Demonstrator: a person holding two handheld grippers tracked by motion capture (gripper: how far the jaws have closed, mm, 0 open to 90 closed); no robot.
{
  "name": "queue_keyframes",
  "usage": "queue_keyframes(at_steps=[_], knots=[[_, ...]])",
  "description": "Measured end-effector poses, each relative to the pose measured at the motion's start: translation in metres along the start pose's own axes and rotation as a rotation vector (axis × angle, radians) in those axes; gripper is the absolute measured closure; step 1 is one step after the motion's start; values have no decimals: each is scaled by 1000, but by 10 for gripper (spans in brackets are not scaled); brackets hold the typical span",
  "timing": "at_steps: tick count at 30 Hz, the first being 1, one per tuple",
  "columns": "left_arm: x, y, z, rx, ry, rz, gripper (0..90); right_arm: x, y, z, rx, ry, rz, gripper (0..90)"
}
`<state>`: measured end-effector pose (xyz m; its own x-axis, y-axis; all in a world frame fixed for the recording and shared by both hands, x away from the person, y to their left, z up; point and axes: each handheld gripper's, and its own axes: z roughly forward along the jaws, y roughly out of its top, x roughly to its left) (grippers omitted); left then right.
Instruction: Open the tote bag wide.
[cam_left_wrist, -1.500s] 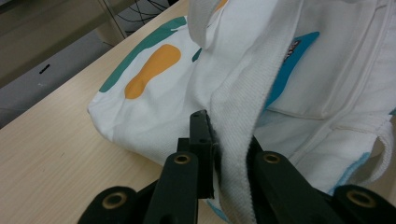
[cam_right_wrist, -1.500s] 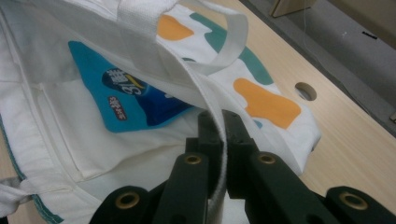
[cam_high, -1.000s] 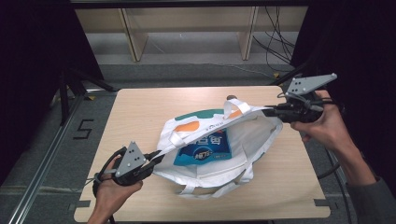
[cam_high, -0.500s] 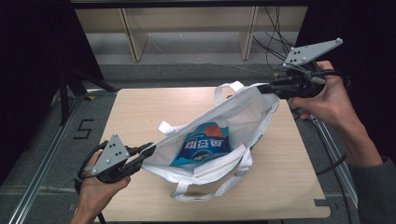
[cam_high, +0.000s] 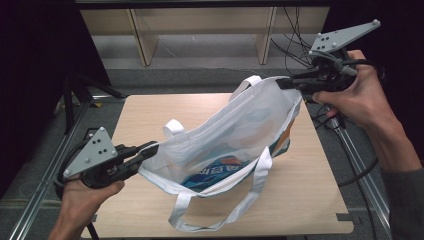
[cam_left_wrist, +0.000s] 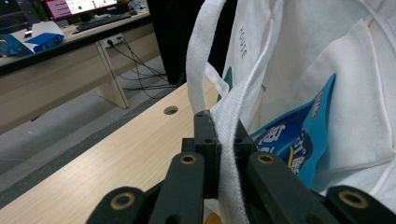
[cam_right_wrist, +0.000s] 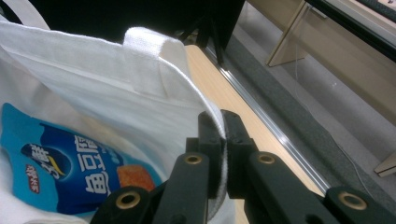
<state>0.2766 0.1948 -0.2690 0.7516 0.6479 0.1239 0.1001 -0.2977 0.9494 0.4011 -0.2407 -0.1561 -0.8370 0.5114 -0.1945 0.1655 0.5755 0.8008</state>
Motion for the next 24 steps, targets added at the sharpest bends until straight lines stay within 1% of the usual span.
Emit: queue_keyframes(at_steps=[1, 2, 3, 4, 5, 6, 7, 8, 9, 10, 11, 12, 13, 14, 15, 16, 17, 19, 20, 21, 23, 24], knots=[[1, 2, 0, 3, 1, 3, 862, 0, 1, -1, -2, 2, 12, 888], [2, 3, 1, -1, 6, 2, 862, -1, 2, -1, -11, -3, 8, 888], [5, 2, 3, -7, 6, -5, 862, -4, 2, 0, -13, -18, 6, 888], [8, 0, 6, -2, 9, -12, 862, -4, 2, 0, -13, -18, 6, 888], [14, -5, 16, 6, 5, -37, 862, -9, 0, 6, 20, -20, 20, 888], [14, -5, 16, 6, 5, -37, 862, -9, 0, 6, 20, -20, 20, 888], [18, -8, 21, -12, 2, -55, 862, -12, -3, 12, 21, -33, 25, 888], [23, -9, 26, -23, 2, -76, 862, -16, -5, 15, 29, -32, 42, 888], [25, -8, 29, -30, 6, -76, 862, -23, -8, 19, 13, -35, 62, 888], [28, -6, 33, -33, 7, -78, 862, -26, -9, 21, 19, -25, 87, 888], [31, -5, 38, -27, 9, -71, 862, -34, -11, 27, 22, -47, 102, 888], [34, -3, 42, -15, 13, -72, 862, -38, -12, 30, 35, -55, 100, 888], [36, -2, 47, -8, 24, -65, 862, -38, -12, 30, 35, -55, 100, 888], [37, -3, 52, 6, 26, -57, 862, -41, -13, 33, 49, -65, 112, 888], [38, -3, 56, 20, 26, -50, 862, -44, -15, 37, 59, -70, 109, 888], [39, -4, 61, 27, 14, -58, 862, -47, -18, 40, 70, -78, 120, 888], [40, -6, 64, 29, 9, -61, 862, -52, -23, 45, 75, -70, 140, 887], [39, -11, 73, 41, 2, -71, 861, -60, -30, 52, 65, -66, 162, 887], [39, -13, 76, 46, -2, -70, 861, -64, -34, 57, 73, -58, 189, 887], [38, -16, 80, 54, -6, -70, 861, -66, -36, 60, 72, -66, 182, 887], [37, -23, 90, 80, -15, -72, 861, -69, -41, 69, 77, -92, 198, 887], [37, -26, 92, 88, -17, -74, 861, -73, -45, 74, 87, -96, 213, 887]])
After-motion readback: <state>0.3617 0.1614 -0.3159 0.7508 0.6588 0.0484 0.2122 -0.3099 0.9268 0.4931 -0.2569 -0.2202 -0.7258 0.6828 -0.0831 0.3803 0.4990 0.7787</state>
